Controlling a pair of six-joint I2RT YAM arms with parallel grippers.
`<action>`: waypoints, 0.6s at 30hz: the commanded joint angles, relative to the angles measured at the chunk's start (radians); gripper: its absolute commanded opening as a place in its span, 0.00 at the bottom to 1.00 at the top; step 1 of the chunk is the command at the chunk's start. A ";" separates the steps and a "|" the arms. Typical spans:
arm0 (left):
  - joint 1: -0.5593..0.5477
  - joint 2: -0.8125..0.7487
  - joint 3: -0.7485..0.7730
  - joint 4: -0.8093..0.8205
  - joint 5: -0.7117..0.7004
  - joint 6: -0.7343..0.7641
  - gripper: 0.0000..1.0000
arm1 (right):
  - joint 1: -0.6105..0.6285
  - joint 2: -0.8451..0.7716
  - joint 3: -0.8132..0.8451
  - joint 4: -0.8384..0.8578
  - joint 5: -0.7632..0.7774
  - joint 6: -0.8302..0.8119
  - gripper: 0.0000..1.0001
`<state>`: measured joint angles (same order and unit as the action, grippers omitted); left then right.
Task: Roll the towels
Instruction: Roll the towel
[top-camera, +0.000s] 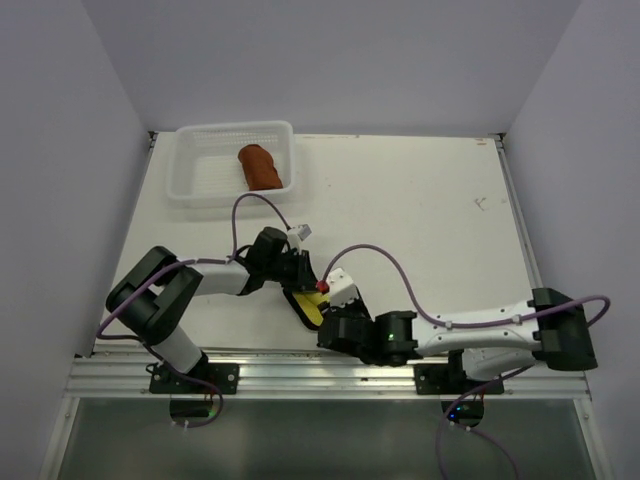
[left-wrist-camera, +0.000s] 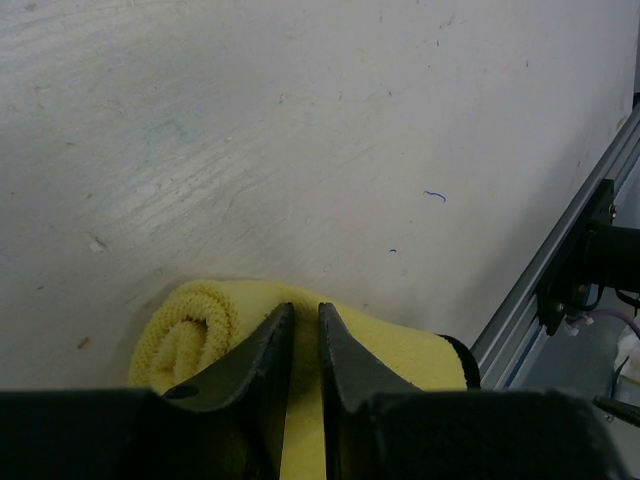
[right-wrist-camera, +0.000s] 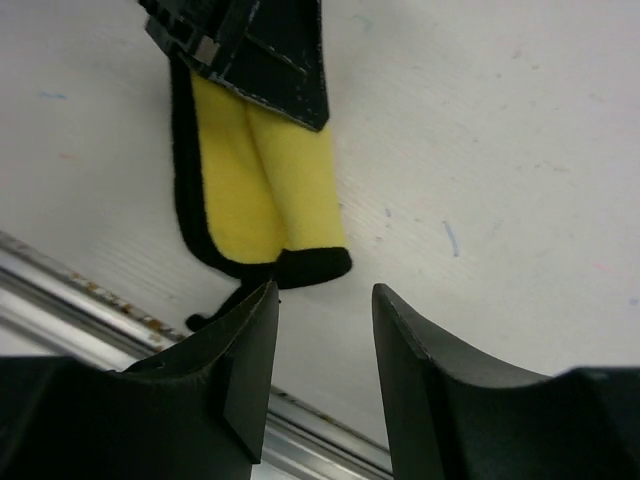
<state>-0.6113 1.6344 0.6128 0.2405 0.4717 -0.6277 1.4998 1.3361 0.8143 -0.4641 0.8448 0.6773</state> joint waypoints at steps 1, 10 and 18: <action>-0.004 0.016 -0.061 -0.093 -0.156 0.030 0.22 | -0.151 -0.127 -0.096 0.275 -0.330 0.013 0.48; -0.004 -0.081 -0.114 -0.046 -0.215 0.019 0.22 | -0.443 -0.115 -0.173 0.369 -0.737 0.159 0.53; -0.002 -0.090 -0.153 -0.007 -0.219 0.002 0.21 | -0.501 0.015 -0.204 0.458 -0.861 0.203 0.49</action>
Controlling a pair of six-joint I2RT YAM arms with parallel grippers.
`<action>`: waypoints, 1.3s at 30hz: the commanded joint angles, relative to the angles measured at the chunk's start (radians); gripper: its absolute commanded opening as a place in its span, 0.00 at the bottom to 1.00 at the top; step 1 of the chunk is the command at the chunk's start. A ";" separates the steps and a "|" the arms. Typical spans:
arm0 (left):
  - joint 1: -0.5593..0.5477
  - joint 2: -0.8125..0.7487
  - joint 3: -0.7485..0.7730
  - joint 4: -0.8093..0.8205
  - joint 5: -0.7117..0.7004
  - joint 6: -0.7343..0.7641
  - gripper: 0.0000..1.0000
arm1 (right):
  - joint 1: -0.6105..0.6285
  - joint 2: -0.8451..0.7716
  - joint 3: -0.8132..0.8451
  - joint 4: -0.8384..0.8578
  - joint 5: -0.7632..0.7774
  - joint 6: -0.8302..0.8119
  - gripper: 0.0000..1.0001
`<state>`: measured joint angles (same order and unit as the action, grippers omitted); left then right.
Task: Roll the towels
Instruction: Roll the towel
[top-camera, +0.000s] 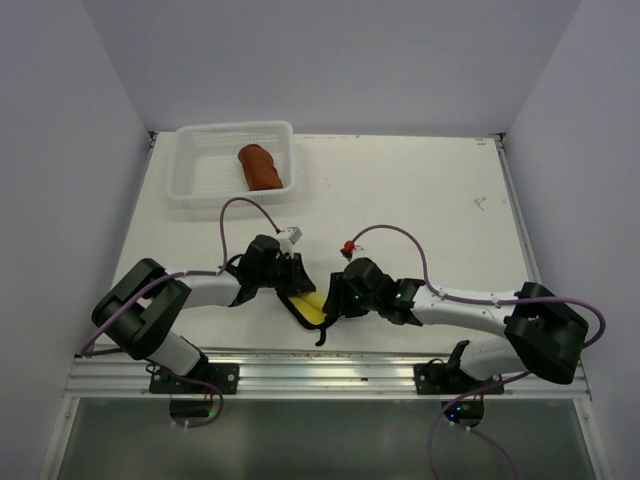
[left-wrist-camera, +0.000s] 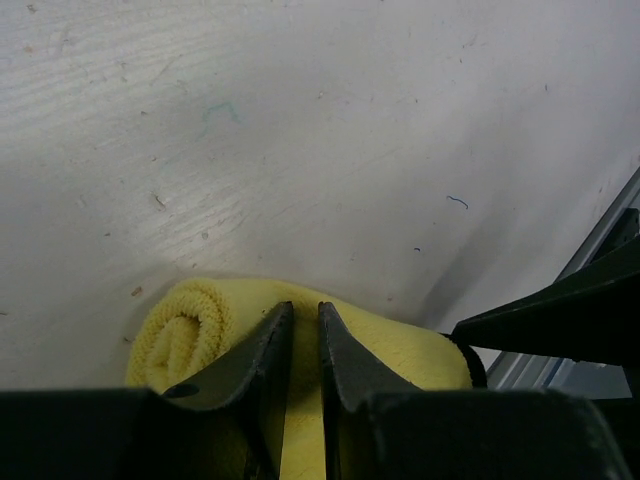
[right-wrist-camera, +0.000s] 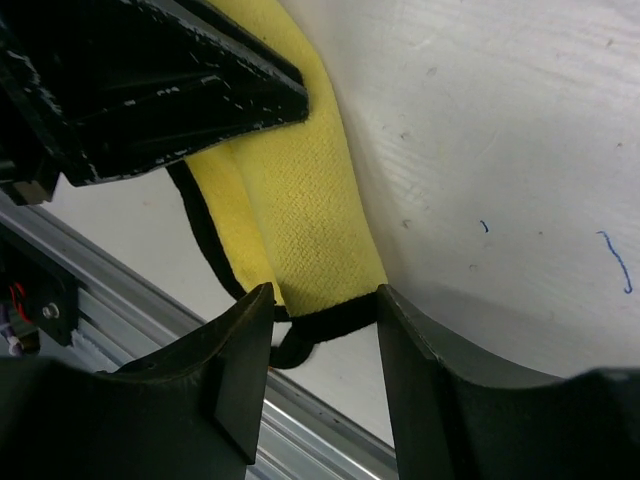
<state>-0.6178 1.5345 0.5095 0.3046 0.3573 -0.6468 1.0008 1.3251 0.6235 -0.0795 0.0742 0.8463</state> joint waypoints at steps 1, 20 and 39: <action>0.004 0.010 -0.051 -0.070 -0.104 0.021 0.21 | -0.002 0.034 -0.021 0.073 -0.099 0.034 0.49; 0.003 -0.014 -0.069 -0.059 -0.113 0.029 0.20 | -0.007 -0.075 -0.007 -0.012 -0.083 -0.096 0.54; 0.003 -0.017 -0.066 -0.053 -0.110 0.032 0.19 | -0.106 0.051 0.078 -0.013 -0.189 -0.101 0.47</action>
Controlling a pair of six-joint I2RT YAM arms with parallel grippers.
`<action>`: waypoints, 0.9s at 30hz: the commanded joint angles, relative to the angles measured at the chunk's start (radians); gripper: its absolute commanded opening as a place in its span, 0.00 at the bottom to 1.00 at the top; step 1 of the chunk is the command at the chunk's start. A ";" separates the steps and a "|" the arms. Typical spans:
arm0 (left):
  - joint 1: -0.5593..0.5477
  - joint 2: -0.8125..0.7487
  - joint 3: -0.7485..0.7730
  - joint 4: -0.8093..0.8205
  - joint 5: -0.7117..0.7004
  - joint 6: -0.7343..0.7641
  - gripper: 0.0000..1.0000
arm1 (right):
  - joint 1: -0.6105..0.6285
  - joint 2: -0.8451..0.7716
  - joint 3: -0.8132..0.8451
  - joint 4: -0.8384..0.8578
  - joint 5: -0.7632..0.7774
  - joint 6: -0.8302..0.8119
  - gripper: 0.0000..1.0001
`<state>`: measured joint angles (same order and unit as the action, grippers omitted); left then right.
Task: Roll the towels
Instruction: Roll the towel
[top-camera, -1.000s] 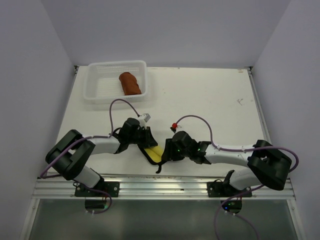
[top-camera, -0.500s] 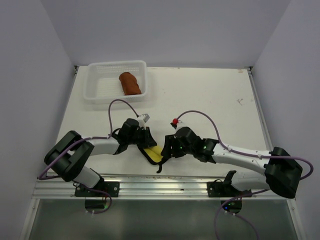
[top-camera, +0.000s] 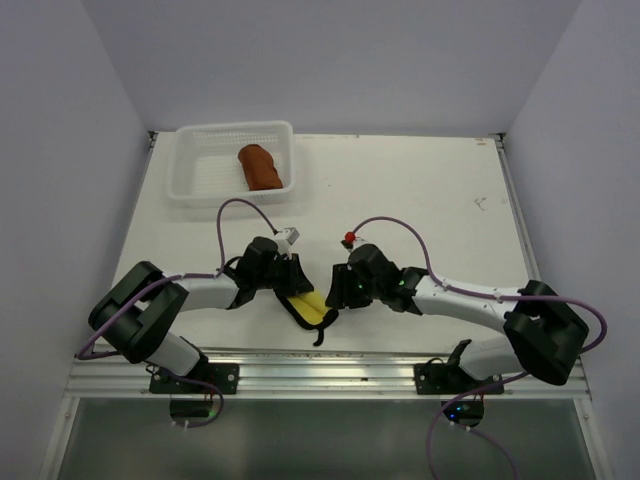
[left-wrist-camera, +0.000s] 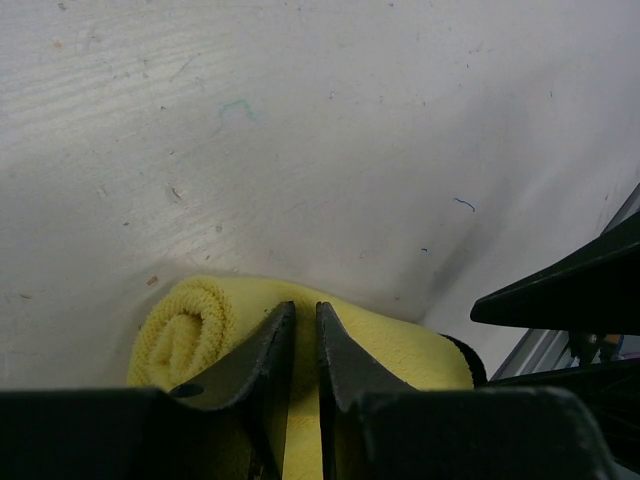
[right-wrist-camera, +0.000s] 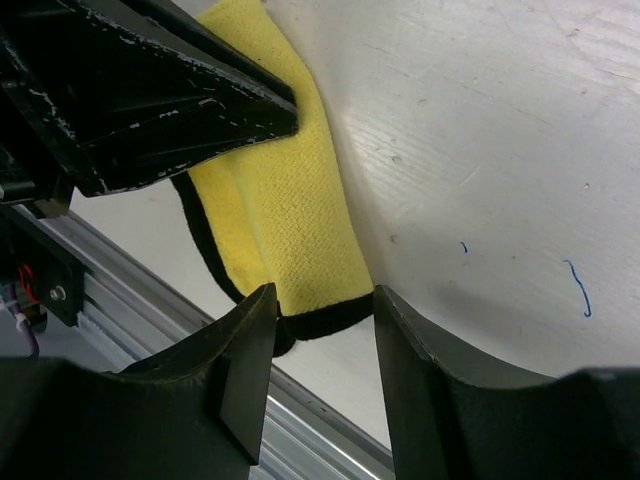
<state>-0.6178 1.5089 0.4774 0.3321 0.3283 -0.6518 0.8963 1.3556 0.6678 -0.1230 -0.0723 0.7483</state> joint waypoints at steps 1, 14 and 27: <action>0.003 0.010 -0.036 -0.079 -0.080 0.037 0.19 | -0.002 0.031 0.030 0.031 -0.046 -0.001 0.47; 0.004 0.024 -0.036 -0.056 -0.066 0.032 0.18 | -0.002 0.097 -0.030 0.069 -0.063 -0.013 0.46; 0.003 0.030 -0.034 -0.062 -0.083 0.029 0.18 | 0.064 0.142 -0.096 0.118 -0.020 -0.038 0.44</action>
<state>-0.6178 1.5097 0.4755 0.3359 0.3283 -0.6518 0.9287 1.4704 0.6014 0.0326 -0.1184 0.7437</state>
